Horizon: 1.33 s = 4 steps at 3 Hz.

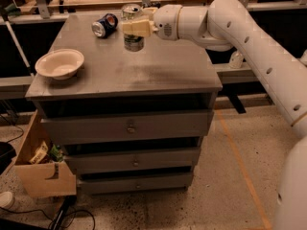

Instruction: Move 7up can near paper bowl

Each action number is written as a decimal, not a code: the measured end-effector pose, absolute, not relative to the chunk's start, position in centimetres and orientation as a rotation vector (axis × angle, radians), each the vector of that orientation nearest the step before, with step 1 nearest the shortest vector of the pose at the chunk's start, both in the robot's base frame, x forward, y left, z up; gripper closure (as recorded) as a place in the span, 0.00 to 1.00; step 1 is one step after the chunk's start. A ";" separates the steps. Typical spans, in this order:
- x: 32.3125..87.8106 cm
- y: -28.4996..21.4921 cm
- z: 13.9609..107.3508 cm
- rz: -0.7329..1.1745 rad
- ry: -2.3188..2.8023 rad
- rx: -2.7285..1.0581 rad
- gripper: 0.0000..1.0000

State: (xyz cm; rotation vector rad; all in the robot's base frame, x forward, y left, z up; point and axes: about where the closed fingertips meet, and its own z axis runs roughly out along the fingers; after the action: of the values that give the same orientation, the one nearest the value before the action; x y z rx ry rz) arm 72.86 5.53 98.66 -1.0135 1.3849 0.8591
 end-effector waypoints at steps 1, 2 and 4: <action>69.2 7.9 96.3 0.839 1.421 -1.045 1.00; 66.2 10.9 91.7 0.845 1.462 -1.098 1.00; 64.9 13.5 89.2 0.882 1.449 -1.139 1.00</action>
Offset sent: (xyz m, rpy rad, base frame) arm -0.0884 0.0661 -0.1041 -0.1455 0.0662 0.0250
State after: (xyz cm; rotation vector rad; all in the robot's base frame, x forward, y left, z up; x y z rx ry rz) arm 64.91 13.46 89.21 -1.1389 1.4492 0.8823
